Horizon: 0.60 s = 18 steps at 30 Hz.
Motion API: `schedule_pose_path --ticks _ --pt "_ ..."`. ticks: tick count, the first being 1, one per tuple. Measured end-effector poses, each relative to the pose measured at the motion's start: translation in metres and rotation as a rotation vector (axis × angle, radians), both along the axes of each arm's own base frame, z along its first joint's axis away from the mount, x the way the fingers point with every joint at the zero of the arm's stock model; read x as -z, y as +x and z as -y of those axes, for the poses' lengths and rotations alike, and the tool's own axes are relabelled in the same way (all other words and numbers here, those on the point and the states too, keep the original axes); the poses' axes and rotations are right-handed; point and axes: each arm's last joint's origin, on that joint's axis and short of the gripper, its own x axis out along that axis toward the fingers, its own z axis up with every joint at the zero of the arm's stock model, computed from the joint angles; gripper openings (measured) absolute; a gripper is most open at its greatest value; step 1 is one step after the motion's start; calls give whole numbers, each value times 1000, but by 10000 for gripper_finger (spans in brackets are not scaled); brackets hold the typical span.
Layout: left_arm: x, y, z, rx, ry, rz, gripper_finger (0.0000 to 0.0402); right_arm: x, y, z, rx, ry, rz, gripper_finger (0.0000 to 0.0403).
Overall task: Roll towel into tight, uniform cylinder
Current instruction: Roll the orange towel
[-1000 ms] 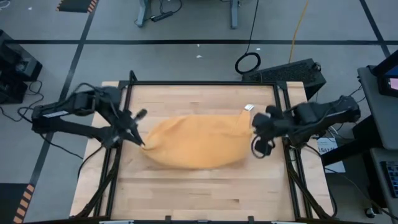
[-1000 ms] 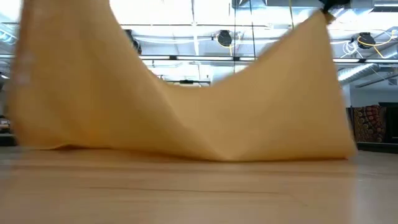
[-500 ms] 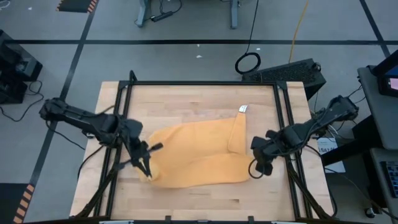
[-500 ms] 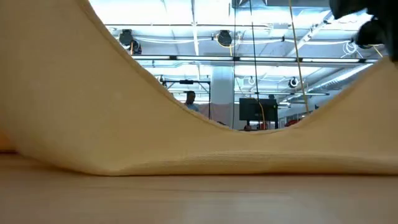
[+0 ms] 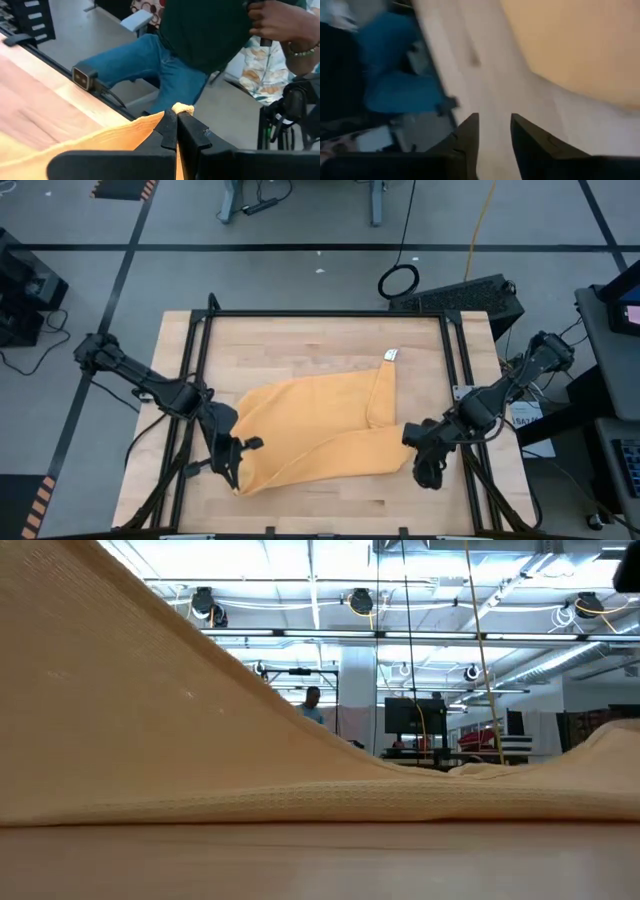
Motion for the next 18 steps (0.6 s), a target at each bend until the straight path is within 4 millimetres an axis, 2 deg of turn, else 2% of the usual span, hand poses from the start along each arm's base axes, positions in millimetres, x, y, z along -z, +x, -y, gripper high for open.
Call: schedule_pose_path --ticks 3,7,9,14,18 --pt "0 -1 3 3 1 -9 1 -1 5 3 86 -105 103 122" --pt "1 -2 6 -20 25 7 5 5 17 19 342 -461 254 120" --pt "1 -2 6 -28 31 14 6 13 26 24 419 -566 270 118" --pt "1 0 4 -81 59 27 7 51 59 29 414 -649 137 112" --pt "1 0 4 -89 64 32 7 86 77 32 379 -689 -8 112"
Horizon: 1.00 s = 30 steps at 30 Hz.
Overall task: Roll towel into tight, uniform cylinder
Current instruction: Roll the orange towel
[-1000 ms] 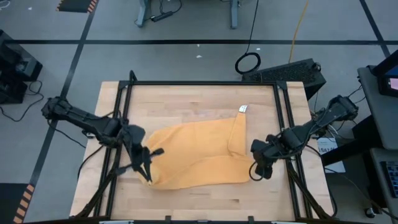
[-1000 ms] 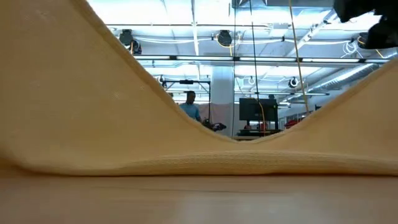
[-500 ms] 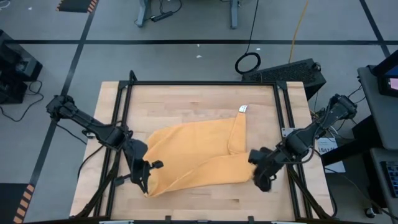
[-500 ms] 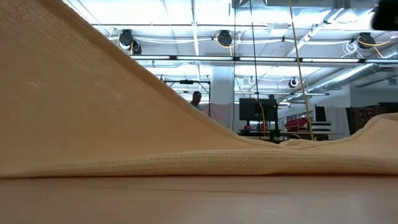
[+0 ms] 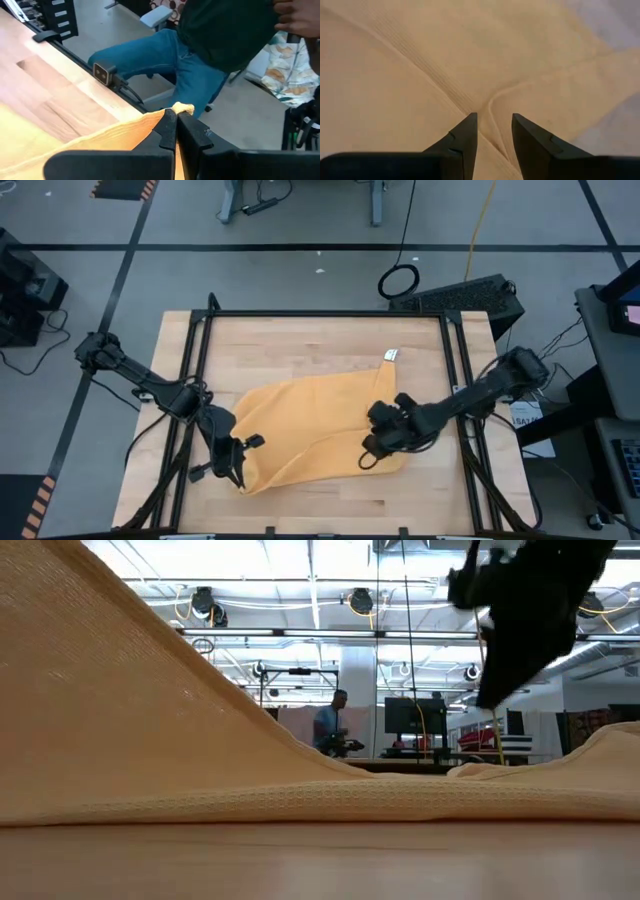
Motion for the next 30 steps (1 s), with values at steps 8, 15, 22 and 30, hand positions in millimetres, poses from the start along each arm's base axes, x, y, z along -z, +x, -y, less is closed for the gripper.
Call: schedule_pose_path --ticks 8,15,22,30 --pt "0 0 0 -9 21 26 8 29 20 5 -16 52 -68 112" --pt "0 0 0 -10 22 27 8 31 26 11 -29 83 -59 108" --pt "1 1 -1 -9 36 41 8 48 28 16 -35 90 -143 52" --pt "2 0 -1 -10 46 35 8 38 18 22 -26 69 -204 3"
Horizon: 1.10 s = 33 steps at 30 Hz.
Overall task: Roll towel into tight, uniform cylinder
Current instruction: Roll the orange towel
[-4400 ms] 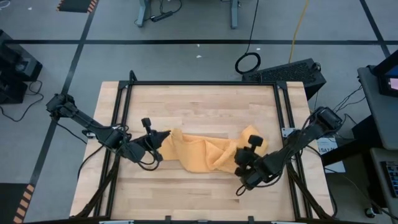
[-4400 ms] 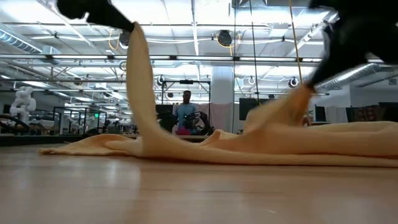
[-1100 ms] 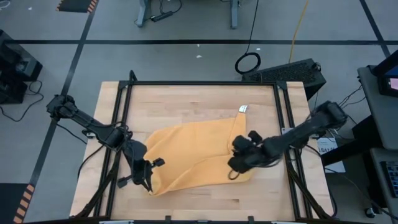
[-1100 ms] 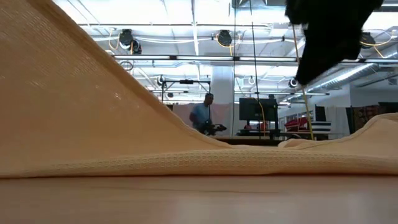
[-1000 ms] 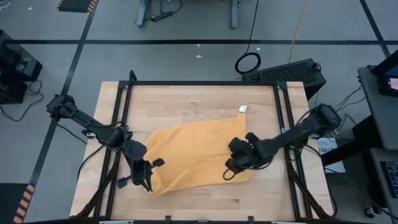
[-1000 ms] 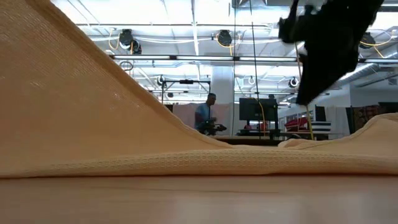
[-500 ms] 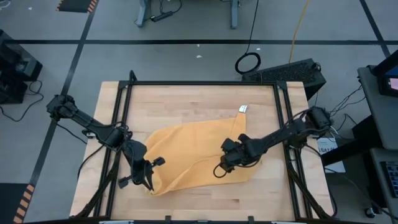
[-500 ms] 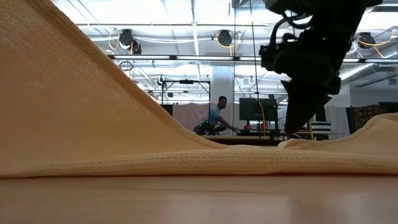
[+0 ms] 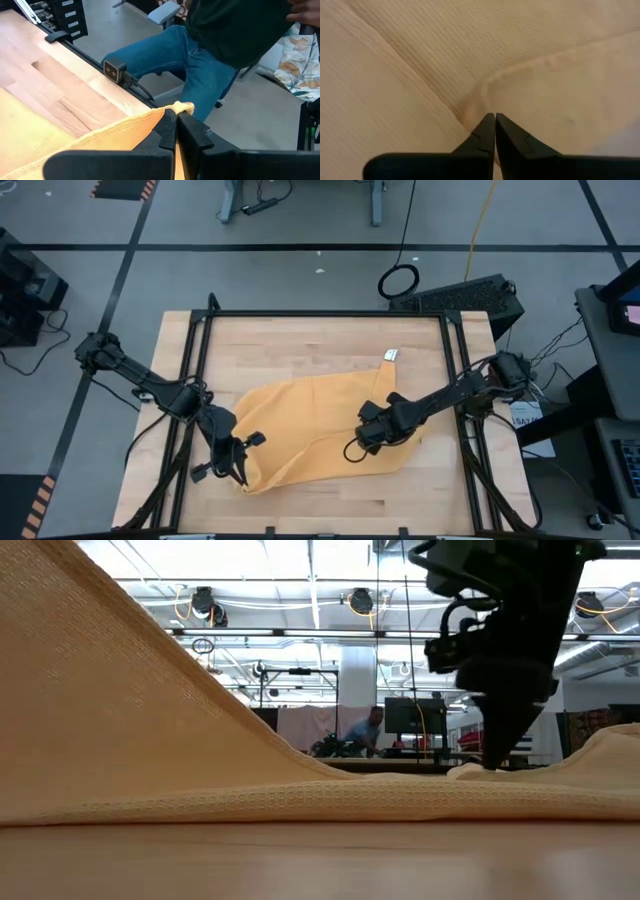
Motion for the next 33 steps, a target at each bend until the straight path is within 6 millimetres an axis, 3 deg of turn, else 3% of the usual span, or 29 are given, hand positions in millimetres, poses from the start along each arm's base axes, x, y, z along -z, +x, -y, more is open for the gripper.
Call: schedule_pose_path --ticks 6,9,17,21,25,30,33 --pt "0 0 0 -3 3 1 9 -19 -8 2 19 21 38 9" --pt "0 0 0 -5 5 3 9 -21 -5 1 24 39 81 30" --pt "0 0 0 -6 5 2 9 -3 7 -3 -3 34 83 141" --pt "0 0 0 -6 4 2 9 6 10 -4 -4 26 69 159" --pt "0 0 0 -6 4 3 9 11 11 -4 -5 23 52 122" --pt "0 0 0 -6 5 2 9 9 10 -2 -19 13 46 15" --pt "0 0 0 -6 5 2 9 4 6 2 -13 3 25 12"
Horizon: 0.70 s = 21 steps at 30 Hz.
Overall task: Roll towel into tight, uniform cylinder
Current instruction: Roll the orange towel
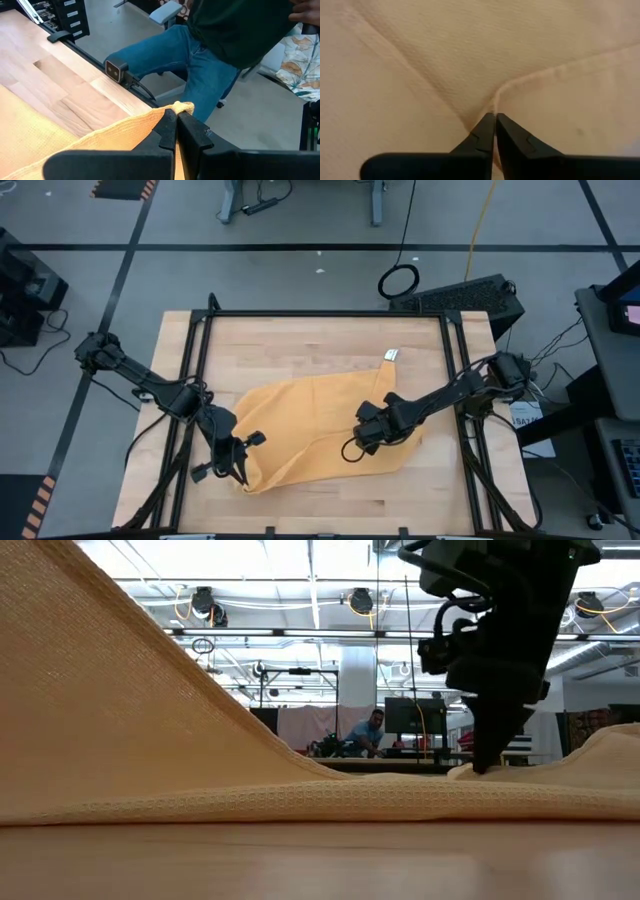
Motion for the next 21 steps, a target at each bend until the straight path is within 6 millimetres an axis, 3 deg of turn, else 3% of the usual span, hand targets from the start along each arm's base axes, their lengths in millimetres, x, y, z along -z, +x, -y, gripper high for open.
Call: schedule_pose_path --ticks 15,21 --pt "0 0 0 -11 7 2 9 -52 -64 21 244 -114 -254 1" --pt "0 1 -1 -26 14 4 9 -60 -80 25 340 -160 -364 1"
